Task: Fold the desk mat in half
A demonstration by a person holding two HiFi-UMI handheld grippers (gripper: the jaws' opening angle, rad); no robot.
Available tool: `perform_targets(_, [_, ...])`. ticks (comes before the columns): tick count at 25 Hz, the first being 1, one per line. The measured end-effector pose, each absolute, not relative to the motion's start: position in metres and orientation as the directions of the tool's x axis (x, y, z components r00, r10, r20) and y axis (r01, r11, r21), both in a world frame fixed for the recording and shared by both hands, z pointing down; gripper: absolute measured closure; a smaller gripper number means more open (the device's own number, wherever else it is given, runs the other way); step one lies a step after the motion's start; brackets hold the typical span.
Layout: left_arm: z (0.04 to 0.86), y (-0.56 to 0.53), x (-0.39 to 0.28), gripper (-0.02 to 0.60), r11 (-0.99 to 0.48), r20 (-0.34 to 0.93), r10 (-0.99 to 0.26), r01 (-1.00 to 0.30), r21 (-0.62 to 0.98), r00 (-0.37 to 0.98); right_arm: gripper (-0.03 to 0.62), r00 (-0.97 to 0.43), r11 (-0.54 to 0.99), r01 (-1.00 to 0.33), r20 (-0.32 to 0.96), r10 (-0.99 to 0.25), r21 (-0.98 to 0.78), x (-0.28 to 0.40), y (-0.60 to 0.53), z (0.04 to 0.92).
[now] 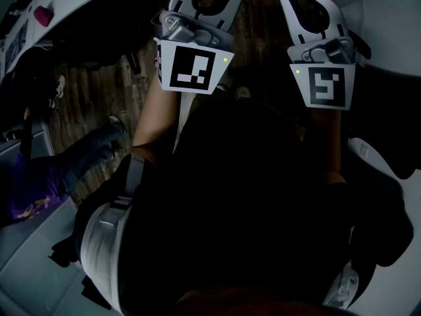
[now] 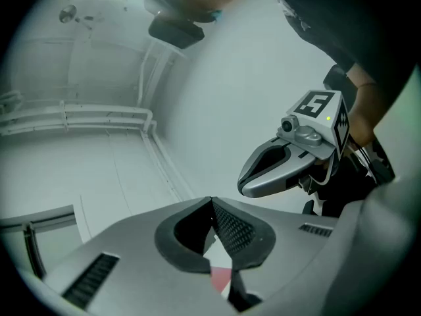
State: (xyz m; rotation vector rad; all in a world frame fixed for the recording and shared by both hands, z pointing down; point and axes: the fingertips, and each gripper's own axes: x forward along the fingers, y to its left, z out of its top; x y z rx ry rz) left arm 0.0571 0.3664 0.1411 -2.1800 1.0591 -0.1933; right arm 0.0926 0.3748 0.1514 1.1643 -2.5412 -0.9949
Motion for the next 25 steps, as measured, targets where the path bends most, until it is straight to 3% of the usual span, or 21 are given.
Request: perform_targets(25, [0.152, 0.345, 0.025, 0.568, -0.437, -0.135, -0.762, -0.656, -0.615, 0.633, 0.565, -0.695, 0.513, -0.602, -0.084, -0.714, 0.612, 0.066, 0.354, 0.16])
